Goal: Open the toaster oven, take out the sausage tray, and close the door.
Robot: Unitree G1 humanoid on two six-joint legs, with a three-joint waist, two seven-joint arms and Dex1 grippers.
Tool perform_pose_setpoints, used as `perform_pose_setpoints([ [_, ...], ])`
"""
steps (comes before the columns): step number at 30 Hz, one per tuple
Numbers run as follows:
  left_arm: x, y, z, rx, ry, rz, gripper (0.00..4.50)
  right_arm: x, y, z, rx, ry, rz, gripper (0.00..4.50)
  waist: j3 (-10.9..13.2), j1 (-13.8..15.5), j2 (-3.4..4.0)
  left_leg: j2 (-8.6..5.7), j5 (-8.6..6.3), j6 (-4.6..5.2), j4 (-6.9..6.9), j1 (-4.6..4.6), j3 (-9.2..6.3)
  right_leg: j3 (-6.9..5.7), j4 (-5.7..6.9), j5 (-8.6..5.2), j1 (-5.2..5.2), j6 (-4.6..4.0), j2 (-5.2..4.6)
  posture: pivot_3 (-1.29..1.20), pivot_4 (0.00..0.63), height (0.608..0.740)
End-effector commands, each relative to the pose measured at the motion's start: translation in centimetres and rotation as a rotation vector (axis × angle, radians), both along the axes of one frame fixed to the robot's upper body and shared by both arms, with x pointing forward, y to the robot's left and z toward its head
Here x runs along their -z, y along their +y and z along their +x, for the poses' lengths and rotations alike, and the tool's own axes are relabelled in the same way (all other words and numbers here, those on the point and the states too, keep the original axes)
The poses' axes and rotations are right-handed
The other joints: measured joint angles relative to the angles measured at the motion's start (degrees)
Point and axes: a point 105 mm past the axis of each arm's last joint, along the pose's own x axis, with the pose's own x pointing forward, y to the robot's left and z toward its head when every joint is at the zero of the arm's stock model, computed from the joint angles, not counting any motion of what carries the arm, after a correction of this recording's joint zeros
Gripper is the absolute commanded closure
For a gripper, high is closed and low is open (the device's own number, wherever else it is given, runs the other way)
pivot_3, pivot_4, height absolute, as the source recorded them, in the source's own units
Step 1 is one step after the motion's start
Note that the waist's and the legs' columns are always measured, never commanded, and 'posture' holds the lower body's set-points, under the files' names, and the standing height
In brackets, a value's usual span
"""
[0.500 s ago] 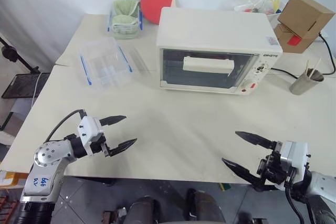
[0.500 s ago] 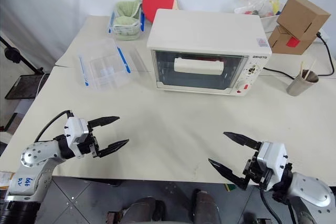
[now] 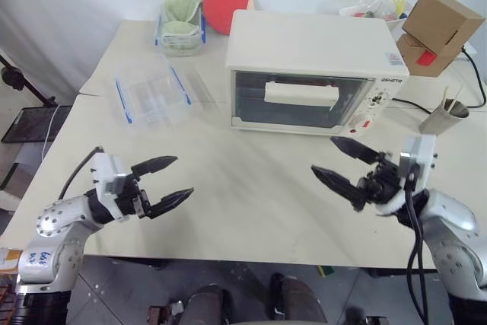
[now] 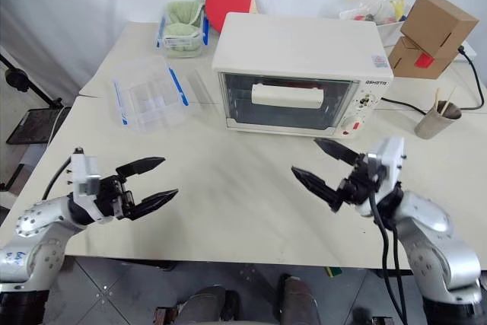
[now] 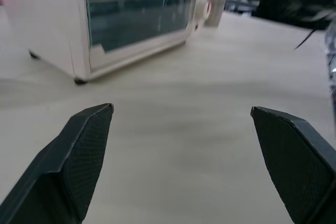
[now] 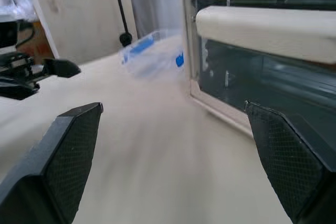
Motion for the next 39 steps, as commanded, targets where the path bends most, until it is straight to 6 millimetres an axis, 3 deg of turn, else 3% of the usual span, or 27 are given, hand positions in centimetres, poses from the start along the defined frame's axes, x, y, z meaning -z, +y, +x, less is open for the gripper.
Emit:
perform_pose_setpoints([
  [1,-1.5,-0.2,-0.6,0.034,-0.040,-0.009,0.04,-0.9,0.0,0.9,-0.015,0.004,0.046,0.00,0.00,0.06,0.00,0.00,0.00,0.01,0.01,-0.02,-0.01,-0.06,0.00,0.00,0.00,0.00,0.00,0.00,0.150,0.740],
  [5,-1.8,-0.6,-0.7,0.032,-0.051,-0.024,0.04,-2.1,0.2,2.5,-0.008,-0.018,0.083,0.00,0.00,-0.35,0.00,-0.03,-0.01,0.05,0.01,-0.06,0.00,-0.22,-0.01,0.00,0.00,0.01,0.00,0.00,0.150,0.740],
  [9,-1.9,-0.9,-0.8,0.024,-0.051,-0.038,0.04,-2.8,0.5,2.7,-0.023,-0.055,0.089,0.00,0.00,-0.48,0.00,-0.02,-0.01,0.05,0.01,-0.06,0.00,-0.34,0.00,0.00,0.00,0.01,0.02,0.00,0.150,0.740],
  [18,-1.6,-1.3,-0.6,0.029,-0.031,-0.051,0.04,-3.0,2.4,0.5,-0.154,-0.170,-0.005,0.00,0.00,-0.46,0.00,-0.01,0.00,0.06,0.09,-0.06,0.06,-0.34,0.02,0.00,0.01,0.01,0.06,0.00,0.150,0.740],
  [24,-1.6,-1.7,0.0,0.041,-0.023,-0.056,0.04,-1.1,3.4,-1.5,-0.238,-0.229,-0.160,0.00,0.00,-0.43,0.00,-0.02,0.00,0.06,0.11,-0.06,0.05,-0.34,0.03,0.01,0.03,0.02,0.05,0.00,0.150,0.740],
  [28,-1.5,-1.9,0.1,0.054,-0.023,-0.051,0.04,-1.0,1.8,-0.2,-0.126,-0.157,-0.083,0.00,0.00,-0.47,0.00,-0.02,0.00,0.06,0.13,-0.06,0.06,-0.34,0.03,0.01,0.03,0.02,0.06,0.00,0.150,0.740],
  [34,-1.5,-2.2,0.1,0.088,-0.024,-0.046,0.04,0.0,-1.0,2.5,-0.011,-0.095,-0.104,0.00,0.00,-0.52,-0.01,-0.02,0.01,0.05,0.15,-0.05,0.06,-0.33,0.03,0.01,0.04,0.02,0.06,0.00,0.150,0.740],
  [39,-1.5,-2.5,0.1,0.100,-0.031,-0.051,0.04,-0.6,-1.6,4.8,0.035,-0.130,-0.098,0.00,0.00,-0.62,0.00,0.00,0.01,0.06,0.18,-0.05,0.09,-0.33,0.05,0.01,0.03,0.02,0.06,0.00,0.150,0.740],
])
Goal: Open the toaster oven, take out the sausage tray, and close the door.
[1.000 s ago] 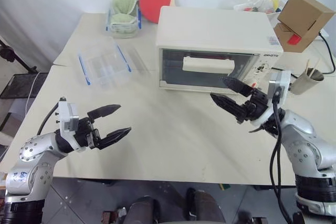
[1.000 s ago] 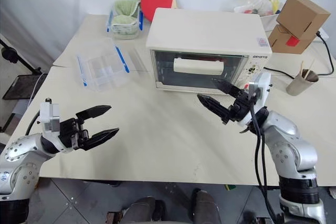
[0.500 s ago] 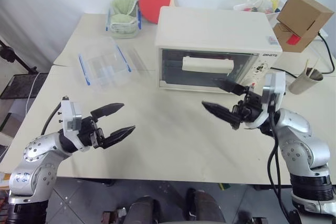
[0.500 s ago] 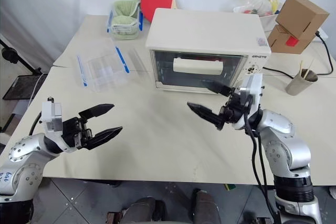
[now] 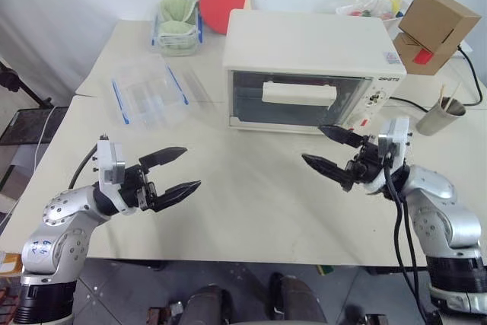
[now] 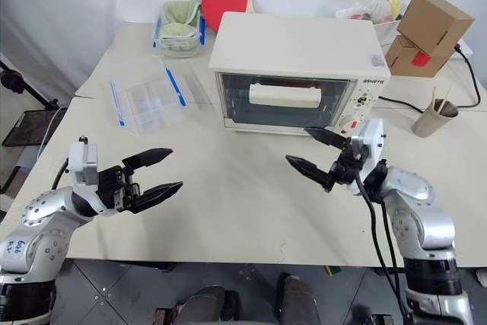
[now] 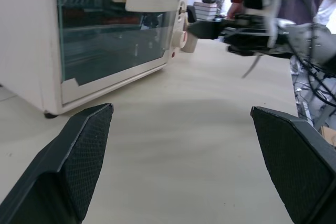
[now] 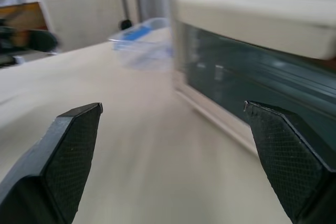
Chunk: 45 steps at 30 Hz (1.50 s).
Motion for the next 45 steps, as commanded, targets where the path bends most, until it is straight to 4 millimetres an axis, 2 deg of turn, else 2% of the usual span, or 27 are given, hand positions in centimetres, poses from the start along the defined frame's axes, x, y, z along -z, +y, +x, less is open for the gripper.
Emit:
perform_pose_setpoints([
  [1,-0.5,-0.4,-0.2,0.014,-0.034,-0.008,0.04,-1.5,-0.2,0.8,0.012,-0.088,0.007,0.00,0.00,0.00,0.00,0.01,0.00,0.00,0.00,0.00,-0.01,-0.01,0.00,0.00,0.00,0.00,0.01,0.00,0.150,0.740],
  [6,-0.4,-0.7,-0.3,0.016,-0.038,-0.020,0.04,-2.4,0.2,1.5,0.008,-0.162,0.028,0.00,0.00,0.05,0.00,0.00,0.00,0.00,0.00,-0.01,0.00,-0.03,0.00,0.00,0.00,0.00,0.02,0.00,0.150,0.740],
  [10,-0.3,-0.9,-0.4,0.014,-0.040,-0.027,0.04,-2.9,0.8,1.3,-0.017,-0.212,0.039,0.00,0.00,0.06,0.00,-0.02,0.01,0.01,0.02,-0.02,-0.02,-0.06,0.00,0.00,0.01,0.00,0.01,0.00,0.150,0.740],
  [15,-0.4,-0.9,-0.2,0.004,-0.043,-0.039,0.04,-3.1,1.7,-0.2,-0.084,-0.251,0.027,0.00,0.02,-0.02,0.03,0.00,0.01,0.01,0.02,-0.02,-0.02,-0.06,0.02,0.00,0.01,0.00,0.02,0.00,0.150,0.740],
  [18,-0.9,-1.1,0.6,-0.008,-0.049,-0.071,0.04,-2.0,2.4,-1.7,-0.152,-0.267,-0.074,0.00,0.04,0.01,0.06,0.02,0.01,0.01,0.01,-0.02,-0.03,-0.07,0.02,0.00,0.00,0.00,0.04,0.00,0.150,0.740],
  [22,-1.6,-1.7,1.8,0.006,-0.065,-0.094,0.04,-1.0,2.7,-2.6,-0.187,-0.280,-0.141,0.00,0.06,-0.03,0.09,0.01,0.01,0.01,0.08,-0.02,0.03,-0.09,0.04,0.00,0.01,0.00,0.05,0.00,0.150,0.740],
  [26,-2.5,-2.1,4.3,-0.028,-0.094,-0.120,0.92,-0.2,2.8,-2.8,-0.192,-0.304,-0.184,0.00,0.07,-0.01,0.12,0.03,0.03,0.00,0.11,-0.01,0.05,-0.31,0.10,0.00,0.00,0.00,0.37,0.00,0.150,0.740],
  [27,-3.1,-2.3,5.4,-0.056,-0.113,-0.138,1.25,-0.1,2.8,-2.8,-0.190,-0.311,-0.191,0.00,0.08,-0.04,0.12,0.05,0.03,0.00,0.10,-0.01,0.11,-0.36,0.09,0.00,-0.01,0.01,0.46,0.00,0.150,0.740],
  [28,-3.6,-2.5,6.3,-0.083,-0.137,-0.143,1.25,0.0,2.7,-2.8,-0.188,-0.314,-0.195,0.00,0.08,-0.09,0.13,0.05,0.03,0.00,0.10,0.00,0.11,-0.37,0.09,0.00,-0.02,0.00,0.48,0.00,0.150,0.740],
  [29,-4.1,-2.8,7.0,-0.091,-0.151,-0.160,1.63,0.1,2.7,-2.8,-0.185,-0.319,-0.199,0.00,0.08,0.04,0.14,0.11,0.02,-0.01,0.09,-0.01,0.16,-0.35,0.06,0.00,-0.04,0.00,0.58,0.00,0.150,0.740],
  [31,-4.8,-3.3,8.5,-0.122,-0.185,-0.162,2.02,0.3,2.7,-2.8,-0.182,-0.325,-0.207,0.00,0.12,0.29,0.09,0.27,0.01,-0.04,0.25,-0.12,0.08,-0.41,0.03,0.00,-0.04,0.00,0.79,0.00,0.150,0.740],
  [35,-5.0,-5.5,10.4,-0.099,-0.205,-0.137,3.20,0.6,2.6,-2.8,-0.177,-0.335,-0.217,0.00,0.12,0.32,0.09,0.20,0.02,-0.04,0.25,-0.10,0.10,-0.42,0.06,0.00,-0.02,0.01,0.77,0.00,0.150,0.740],
  [39,-4.6,-7.5,11.0,-0.044,-0.193,-0.139,4.35,0.7,2.5,-2.8,-0.171,-0.340,-0.223,0.00,0.13,0.34,0.09,0.21,0.02,-0.03,0.24,-0.13,0.10,-0.47,0.03,0.01,-0.03,0.02,0.78,0.00,0.150,0.740],
  [43,-4.9,-7.8,12.2,-0.095,-0.178,-0.184,4.47,0.7,2.5,-2.8,-0.167,-0.344,-0.227,0.00,0.14,0.77,0.07,0.22,0.03,-0.01,0.32,-0.16,0.04,-0.52,0.04,0.01,-0.02,0.02,0.78,0.00,0.150,0.740],
  [45,-4.4,-8.3,12.0,-0.058,-0.180,-0.147,4.47,0.7,2.5,-2.9,-0.164,-0.346,-0.230,0.00,0.14,0.86,0.07,0.21,0.04,0.00,0.35,-0.17,0.05,-0.50,0.04,0.01,-0.01,0.03,0.77,0.00,0.150,0.740],
])
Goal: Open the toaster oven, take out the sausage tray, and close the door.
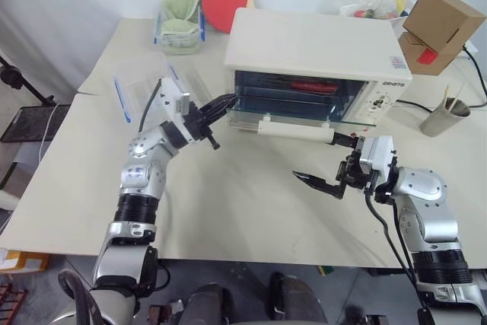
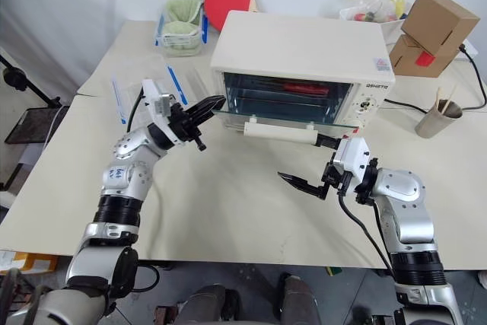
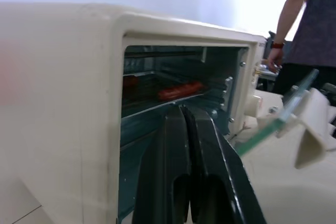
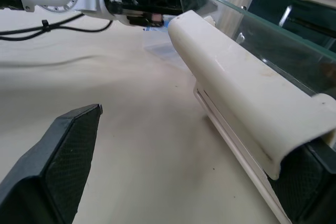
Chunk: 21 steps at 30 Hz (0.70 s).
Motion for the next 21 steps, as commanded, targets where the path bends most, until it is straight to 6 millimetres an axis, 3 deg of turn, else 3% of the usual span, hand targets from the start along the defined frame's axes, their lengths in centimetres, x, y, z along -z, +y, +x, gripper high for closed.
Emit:
perform_pose_setpoints([
  [1,-0.2,-0.8,-0.4,0.048,-0.051,0.064,4.47,-1.0,0.3,-0.7,-0.023,-0.067,-0.005,0.00,0.00,0.06,0.00,0.00,0.00,0.00,0.00,0.00,0.00,0.00,0.01,0.00,0.00,0.00,0.00,0.00,0.150,0.740],
  [14,2.1,-2.1,-2.6,0.236,-0.004,0.143,4.47,-0.8,-1.1,-0.8,0.065,-0.077,-0.021,0.00,0.00,0.54,0.00,-0.01,0.00,0.01,0.03,0.01,-0.01,0.00,0.01,0.00,0.02,0.01,-0.01,0.00,0.150,0.740],
  [21,3.0,-1.4,-3.3,0.244,0.030,0.153,4.47,-0.2,-3.2,-2.7,0.211,-0.095,-0.009,0.00,0.00,0.96,0.01,-0.07,0.00,0.01,0.01,-0.03,-0.11,-0.03,-0.02,0.01,0.03,0.02,-0.04,0.00,0.150,0.740],
])
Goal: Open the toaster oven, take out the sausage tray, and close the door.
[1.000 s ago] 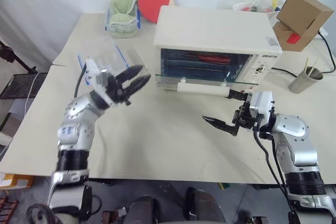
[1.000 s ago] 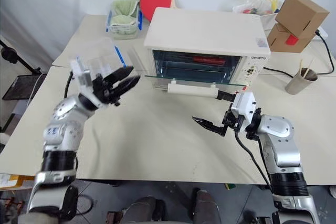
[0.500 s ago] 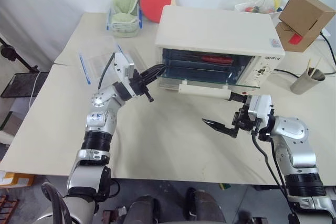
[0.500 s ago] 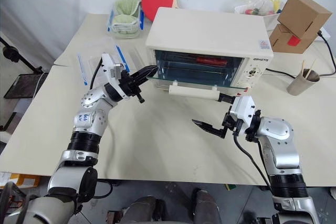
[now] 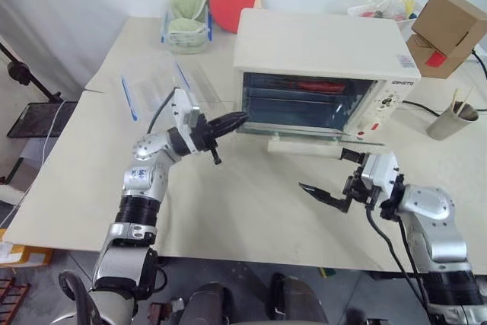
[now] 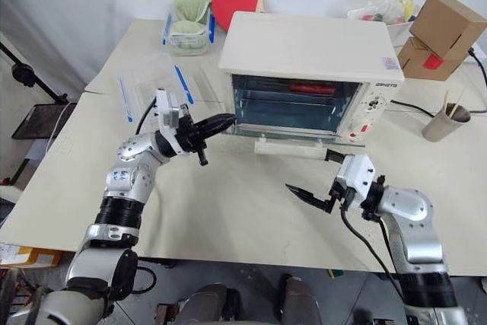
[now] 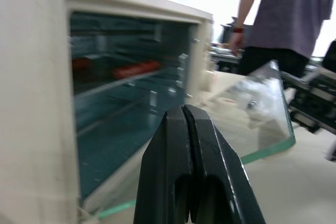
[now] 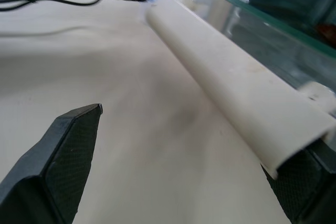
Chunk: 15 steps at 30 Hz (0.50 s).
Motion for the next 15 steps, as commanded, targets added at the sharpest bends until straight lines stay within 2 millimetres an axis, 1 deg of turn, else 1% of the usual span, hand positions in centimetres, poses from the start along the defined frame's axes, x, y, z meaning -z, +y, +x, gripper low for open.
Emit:
perform_pose_setpoints([
  [1,0.9,-0.1,-0.8,0.037,0.023,0.034,4.47,-2.9,-1.2,-1.2,0.081,-0.158,-0.001,0.00,0.00,-0.06,0.00,0.00,0.00,0.00,0.01,0.00,0.00,0.00,0.00,0.00,0.00,0.00,0.00,0.00,0.150,0.740],
  [6,1.3,0.2,-0.9,0.029,0.039,0.033,4.47,-2.6,-1.8,-2.8,0.144,-0.179,-0.019,0.00,0.00,-0.20,0.01,0.04,0.01,-0.01,0.02,0.08,0.07,0.08,0.03,0.00,0.04,0.00,0.03,0.00,0.150,0.740],
  [10,1.9,0.2,-1.0,0.031,0.053,0.047,4.47,-1.9,-2.1,-3.4,0.183,-0.161,-0.031,0.00,-0.01,-0.22,0.01,0.05,0.01,-0.01,0.02,0.18,0.09,0.14,0.04,0.00,0.12,0.00,0.04,0.00,0.150,0.740],
  [12,2.1,0.0,-1.2,0.044,0.049,0.066,4.47,-1.7,-2.7,-3.8,0.208,-0.157,-0.045,0.00,-0.01,-0.09,0.01,0.06,0.01,-0.01,0.01,0.20,0.11,0.18,0.05,0.00,0.11,0.00,0.04,0.00,0.150,0.740],
  [14,2.6,-0.3,-1.5,0.057,0.050,0.087,4.47,-1.1,-4.1,-4.8,0.261,-0.123,-0.060,0.00,-0.02,0.10,0.03,0.03,0.01,-0.01,0.01,0.20,0.10,0.19,0.04,0.00,0.12,0.00,0.03,0.00,0.150,0.740],
  [15,3.0,-0.4,-1.5,0.058,0.056,0.100,4.47,-0.5,-4.9,-5.7,0.283,-0.098,-0.089,0.00,-0.03,0.32,0.05,0.00,0.01,-0.01,0.00,0.18,0.07,0.18,0.04,0.00,0.12,0.00,0.01,0.00,0.150,0.740],
])
